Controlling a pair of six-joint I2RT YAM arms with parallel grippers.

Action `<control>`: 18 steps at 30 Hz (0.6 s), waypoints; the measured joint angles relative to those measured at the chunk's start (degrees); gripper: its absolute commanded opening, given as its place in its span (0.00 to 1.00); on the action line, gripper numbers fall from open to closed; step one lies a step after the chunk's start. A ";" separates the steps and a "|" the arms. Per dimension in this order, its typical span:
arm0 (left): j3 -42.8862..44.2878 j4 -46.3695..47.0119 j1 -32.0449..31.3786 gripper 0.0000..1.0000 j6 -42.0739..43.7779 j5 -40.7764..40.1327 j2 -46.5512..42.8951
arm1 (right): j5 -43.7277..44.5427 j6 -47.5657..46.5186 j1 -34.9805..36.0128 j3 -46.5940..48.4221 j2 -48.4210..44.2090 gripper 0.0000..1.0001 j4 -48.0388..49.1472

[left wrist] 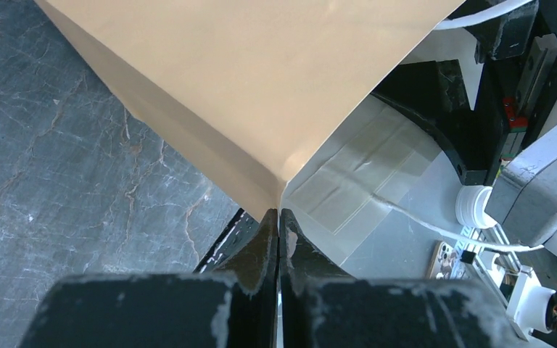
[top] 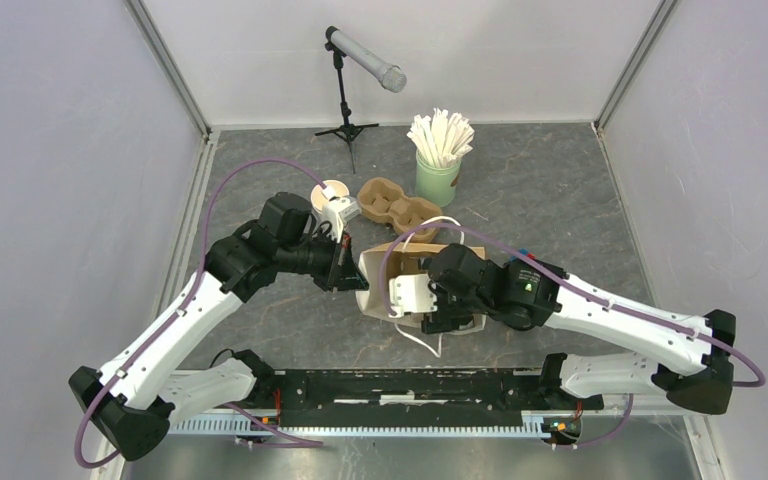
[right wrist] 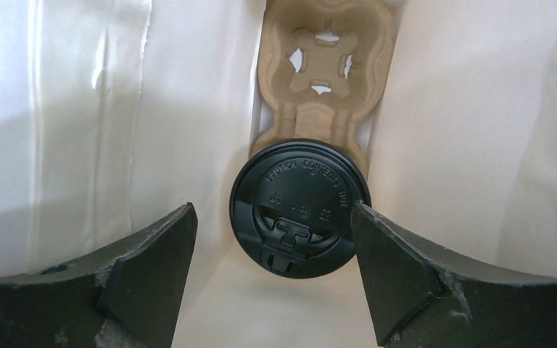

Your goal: Pack the takeout coffee

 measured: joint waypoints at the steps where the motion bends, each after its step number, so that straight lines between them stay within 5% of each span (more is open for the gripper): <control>1: 0.00 0.00 0.00 0.02 -0.07 -0.02 -0.09 | -0.04 0.22 0.00 0.15 0.11 0.80 -0.11; 18: 0.00 -0.07 0.11 0.02 -3.04 -1.16 -1.95 | 0.35 1.73 0.00 2.47 1.16 0.40 -0.13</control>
